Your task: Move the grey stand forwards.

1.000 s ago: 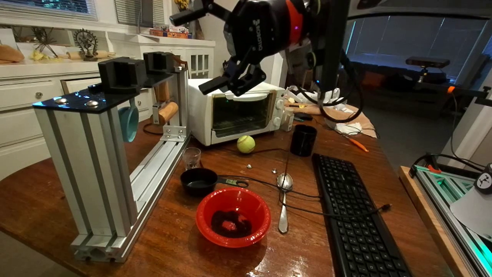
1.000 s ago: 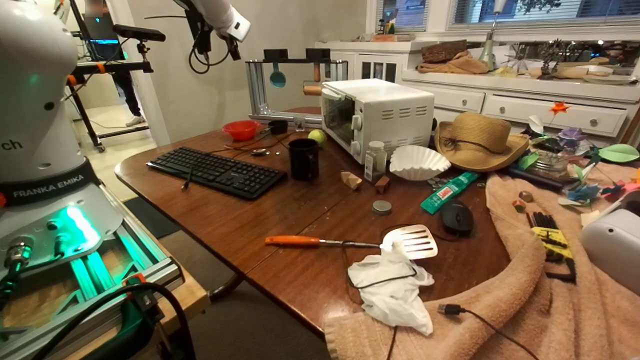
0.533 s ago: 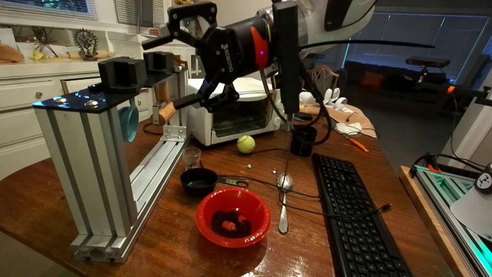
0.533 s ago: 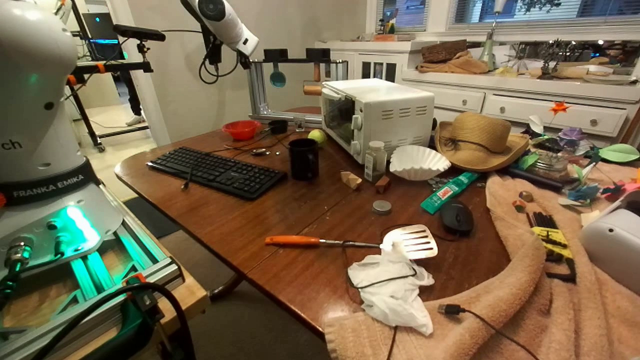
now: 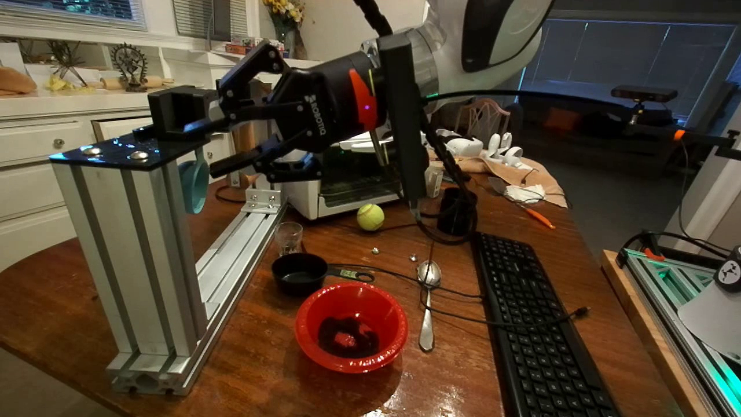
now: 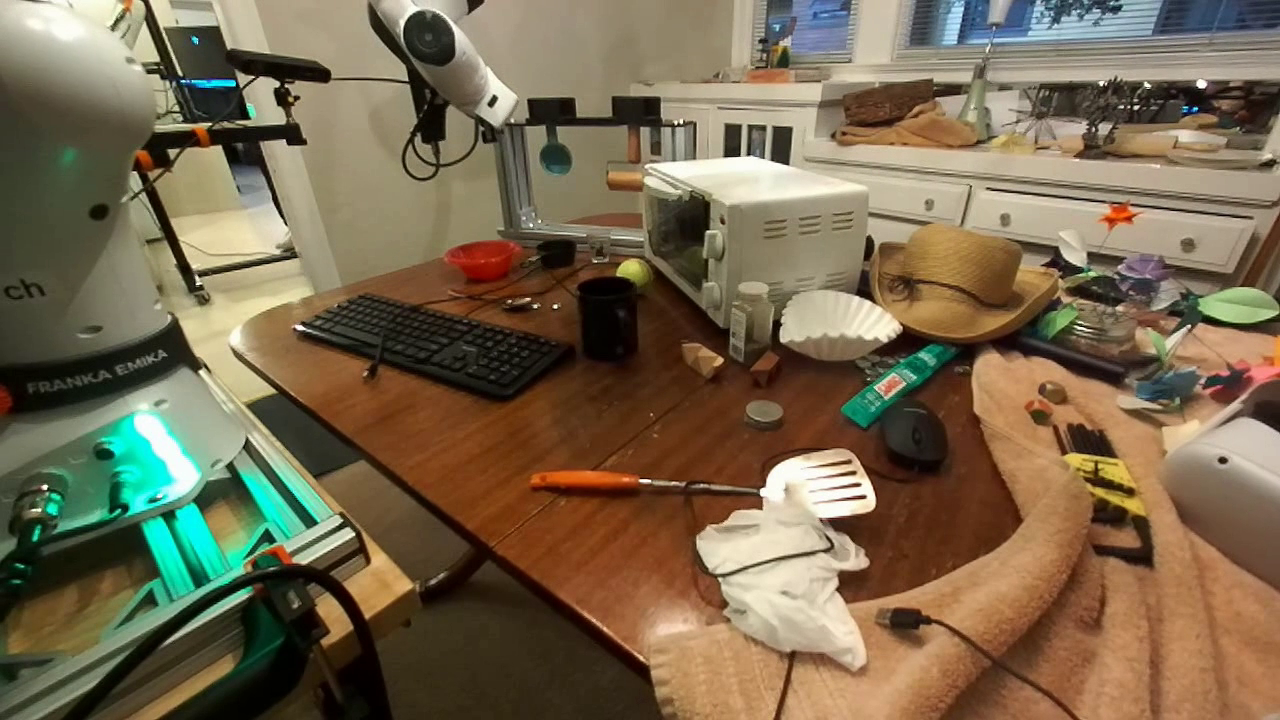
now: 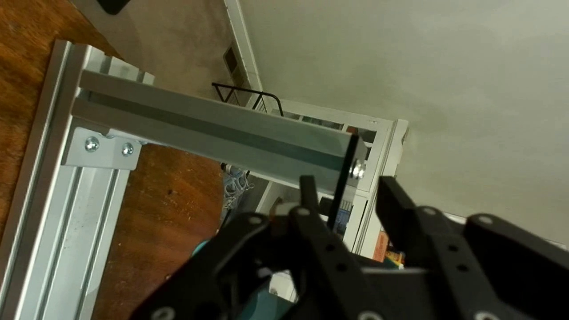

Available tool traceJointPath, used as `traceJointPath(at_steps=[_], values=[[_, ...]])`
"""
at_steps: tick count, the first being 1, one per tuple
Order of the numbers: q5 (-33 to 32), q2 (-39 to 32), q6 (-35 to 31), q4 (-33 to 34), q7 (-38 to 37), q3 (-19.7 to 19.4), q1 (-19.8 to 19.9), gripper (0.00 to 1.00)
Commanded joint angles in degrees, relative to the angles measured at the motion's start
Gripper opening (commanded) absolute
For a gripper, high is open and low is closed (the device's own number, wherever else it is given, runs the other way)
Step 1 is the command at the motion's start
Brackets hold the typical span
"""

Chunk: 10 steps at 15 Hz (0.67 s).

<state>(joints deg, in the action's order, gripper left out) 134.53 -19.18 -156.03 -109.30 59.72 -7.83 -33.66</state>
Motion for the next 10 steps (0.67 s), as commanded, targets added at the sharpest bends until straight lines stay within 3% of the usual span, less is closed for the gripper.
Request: traceJointPath(at_steps=[1, 5, 7, 8, 10], values=[[2.25, -1.67, 0.82, 1.92, 1.81, -0.32, -0.21, 0.22], [2.23, -1.97, 1.6, 2.4, 2.26, -0.38, -0.05, 0.4], [1.79, -2.0, 1.65, 2.29, 2.55, -0.46, 0.0, 0.39], [1.56, -2.09, 1.24, 2.3, 2.72, -0.52, 0.0, 0.45], [1.78, -2.34, 1.22, 2.36, 3.7, -0.75, 0.02, 0.35]])
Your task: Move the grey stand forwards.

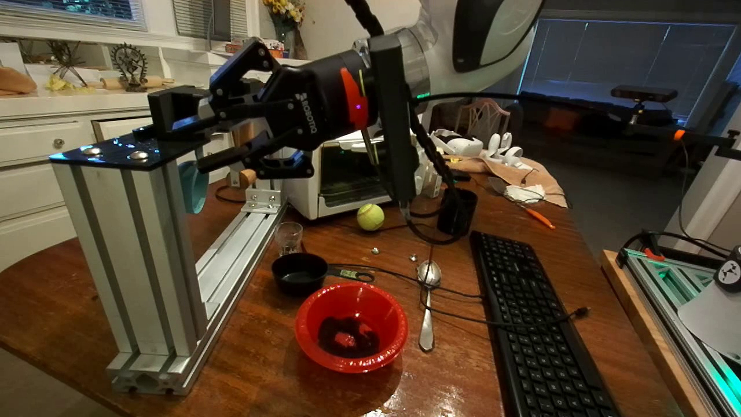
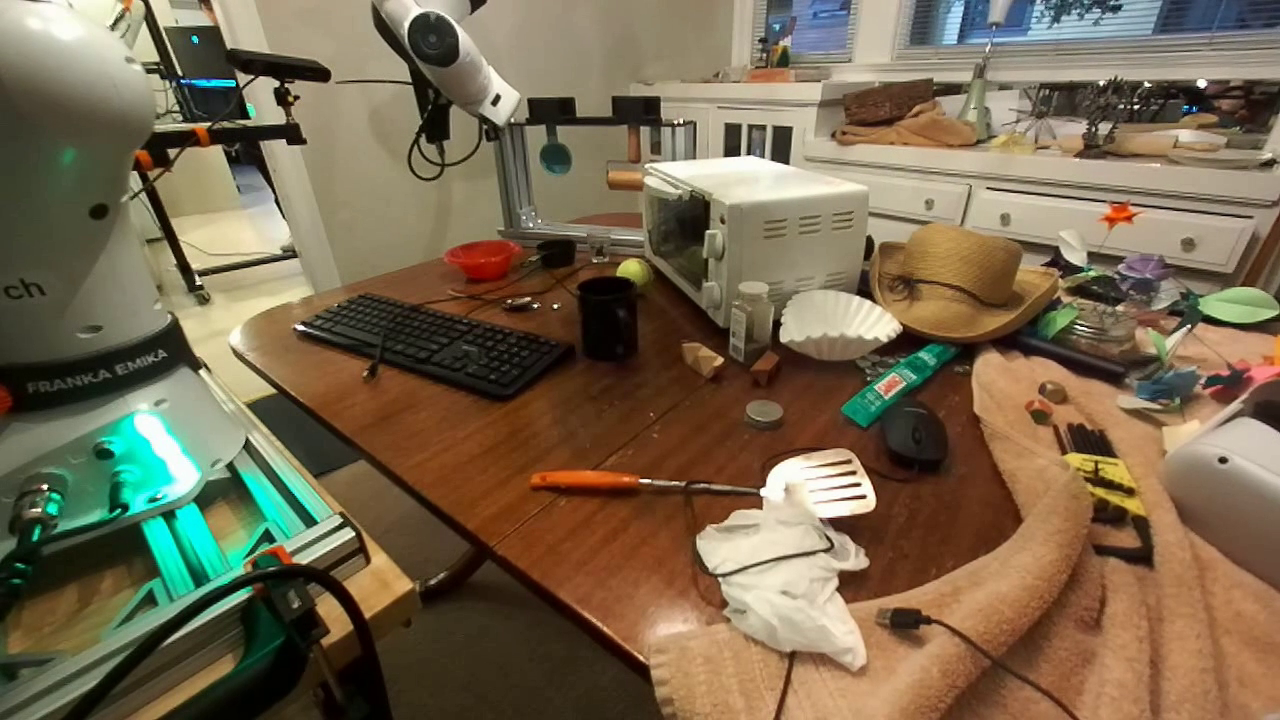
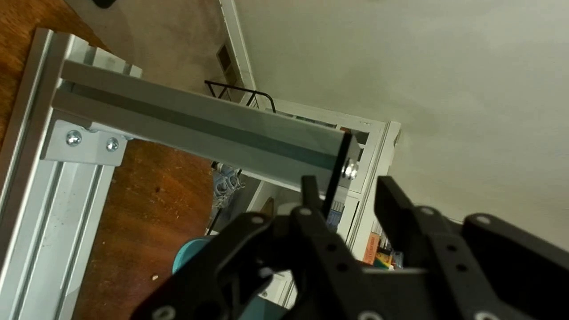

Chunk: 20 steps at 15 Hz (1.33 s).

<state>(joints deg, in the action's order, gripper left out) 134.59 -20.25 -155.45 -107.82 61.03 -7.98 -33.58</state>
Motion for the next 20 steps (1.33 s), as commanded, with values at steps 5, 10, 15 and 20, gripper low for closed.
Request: traceJointPath(at_steps=[5, 10, 15, 20], values=[[3.85, -2.52, 2.47, 1.86, 7.11, -1.6, -0.05, 0.43], [7.92, -3.51, 4.92, 3.58, 10.76, 3.15, 4.7, 0.55], [9.61, -5.09, 5.32, 4.49, 13.27, 6.52, 8.23, 0.39], [9.64, -5.4, 5.45, 4.35, 12.74, 7.8, 9.66, 0.0]])
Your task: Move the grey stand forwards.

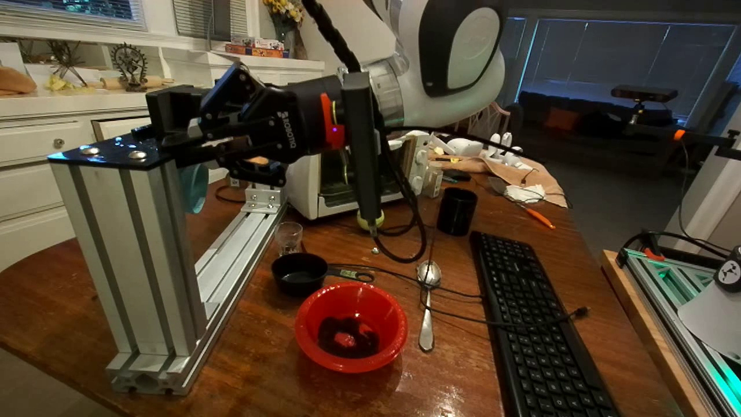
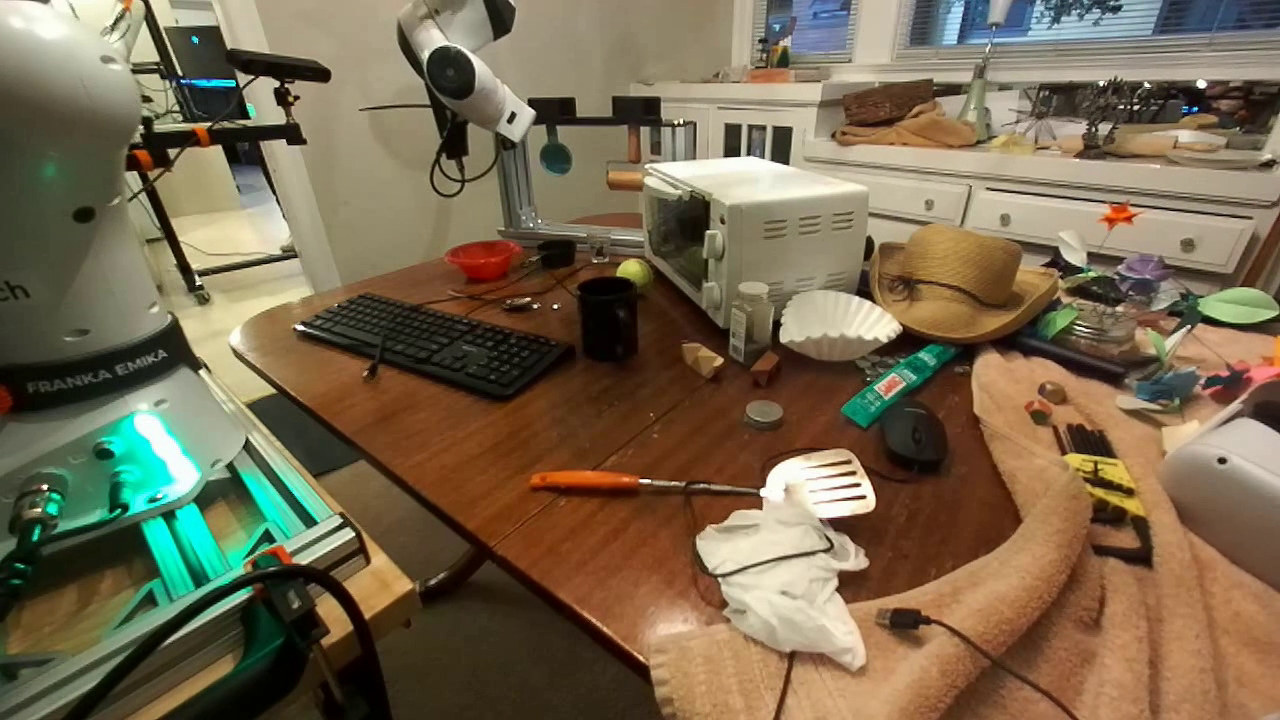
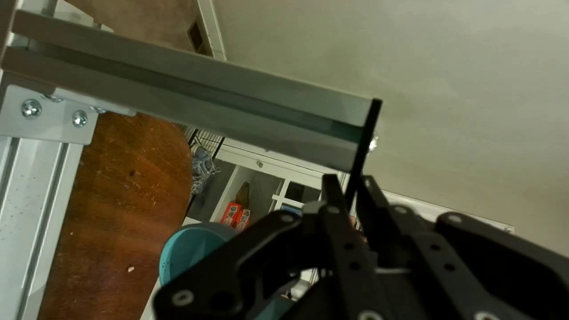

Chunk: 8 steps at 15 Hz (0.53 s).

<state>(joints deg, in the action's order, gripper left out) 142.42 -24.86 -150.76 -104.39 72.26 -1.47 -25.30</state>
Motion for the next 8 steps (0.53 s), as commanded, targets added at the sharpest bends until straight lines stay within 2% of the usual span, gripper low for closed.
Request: traceJointPath(at_steps=[1, 5, 8], values=[[1.11, -0.54, 0.71, 0.64, 0.76, 1.66, 1.66, 0.04], [-1.41, 0.61, 0.62, -0.45, -1.56, 2.71, 2.61, 0.03], [-7.99, 2.28, -0.06, -2.42, -6.47, 3.77, 3.62, 0.03]])
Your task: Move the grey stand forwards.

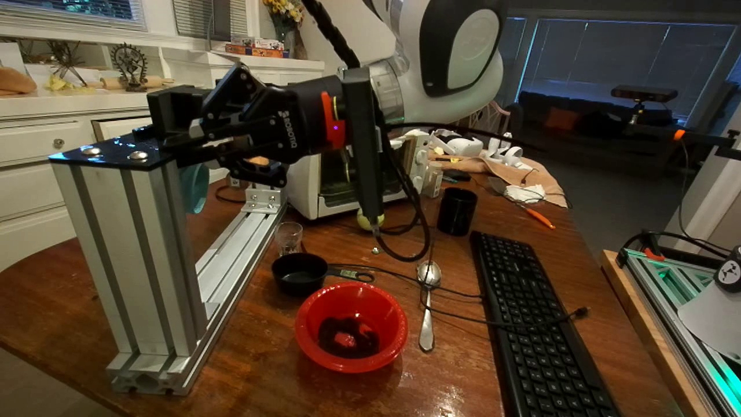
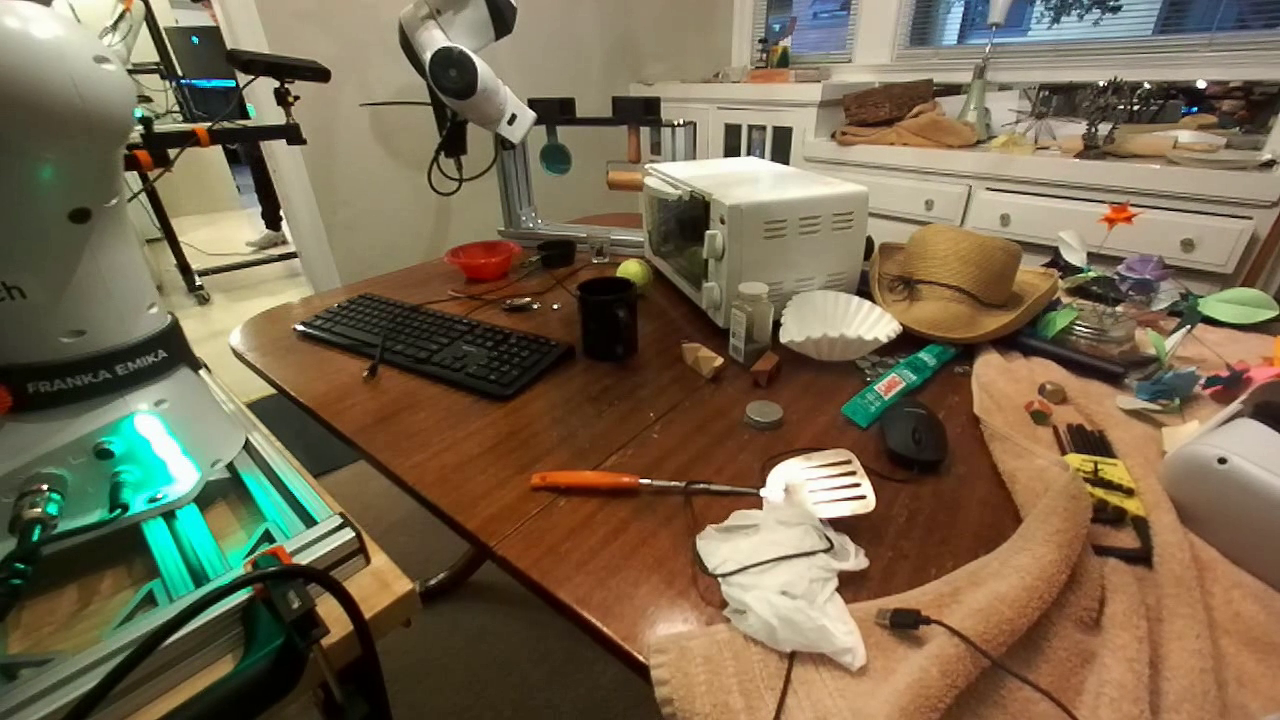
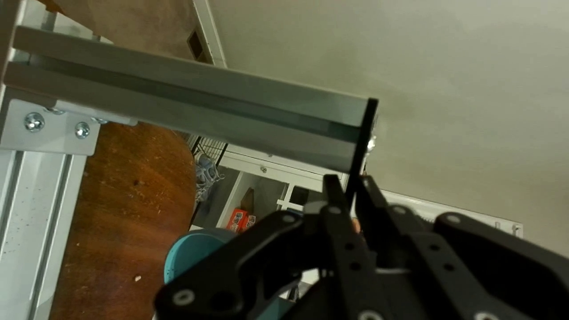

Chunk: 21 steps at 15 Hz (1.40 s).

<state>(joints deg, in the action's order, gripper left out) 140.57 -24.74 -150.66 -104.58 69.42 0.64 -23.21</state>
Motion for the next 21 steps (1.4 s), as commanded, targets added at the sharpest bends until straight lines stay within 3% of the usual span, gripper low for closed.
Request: traceJointPath(at_steps=[1, 10, 21], values=[[-9.41, 2.75, -0.12, -2.95, -5.94, 2.06, 2.01, 0.03], [-29.43, 5.43, 4.18, -5.79, -21.98, 3.3, 5.7, 0.03], [-39.78, 7.26, 10.13, -6.32, -26.87, 3.4, 8.85, 0.03]])
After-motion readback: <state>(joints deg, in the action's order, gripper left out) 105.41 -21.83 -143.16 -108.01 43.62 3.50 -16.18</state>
